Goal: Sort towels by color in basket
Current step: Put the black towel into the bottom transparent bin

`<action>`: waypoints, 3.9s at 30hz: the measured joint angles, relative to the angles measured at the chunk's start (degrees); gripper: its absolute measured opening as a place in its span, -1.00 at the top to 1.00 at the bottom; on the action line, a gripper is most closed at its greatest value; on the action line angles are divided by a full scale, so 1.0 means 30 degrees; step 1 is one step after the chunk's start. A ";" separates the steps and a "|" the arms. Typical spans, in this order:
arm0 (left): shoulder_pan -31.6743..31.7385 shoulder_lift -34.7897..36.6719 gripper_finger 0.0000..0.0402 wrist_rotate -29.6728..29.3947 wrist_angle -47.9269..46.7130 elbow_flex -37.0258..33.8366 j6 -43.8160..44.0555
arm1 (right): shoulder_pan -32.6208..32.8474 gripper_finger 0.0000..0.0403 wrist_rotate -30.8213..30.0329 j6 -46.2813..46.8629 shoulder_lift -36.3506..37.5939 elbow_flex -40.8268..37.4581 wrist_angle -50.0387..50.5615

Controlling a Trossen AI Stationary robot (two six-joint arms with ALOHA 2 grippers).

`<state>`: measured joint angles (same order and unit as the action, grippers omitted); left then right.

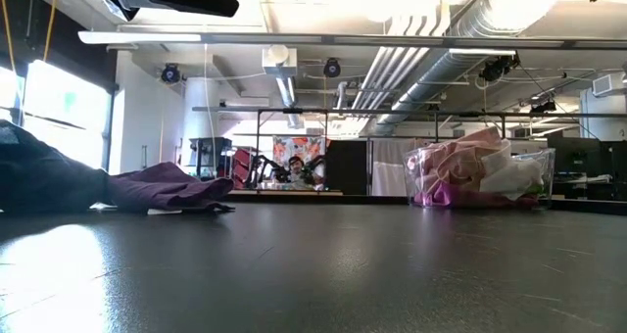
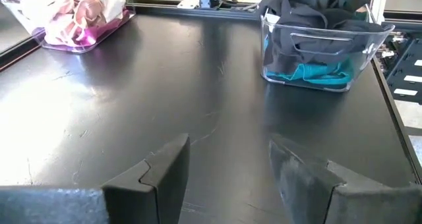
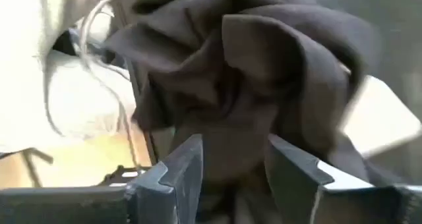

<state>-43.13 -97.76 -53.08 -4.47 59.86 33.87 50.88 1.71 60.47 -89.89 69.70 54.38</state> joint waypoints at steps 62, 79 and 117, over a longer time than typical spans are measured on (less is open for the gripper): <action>0.0248 0.0000 0.03 0.0000 -0.0007 0.0007 0.0146 | 0.2929 0.57 -0.4403 0.8259 0.0204 -0.1032 0.9387; 0.0248 0.0000 0.03 0.0000 -0.0007 0.0007 0.0170 | 0.1995 0.19 -0.3051 0.4931 0.0215 -0.1036 0.8826; 0.0284 -0.0044 0.03 0.0037 -0.0117 0.0007 0.0153 | 0.4930 1.00 -0.7488 0.4689 0.5705 -0.3200 -0.1250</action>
<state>-42.28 -97.89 -52.97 -4.82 59.88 34.33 65.67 -20.76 74.53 -72.77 60.09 50.63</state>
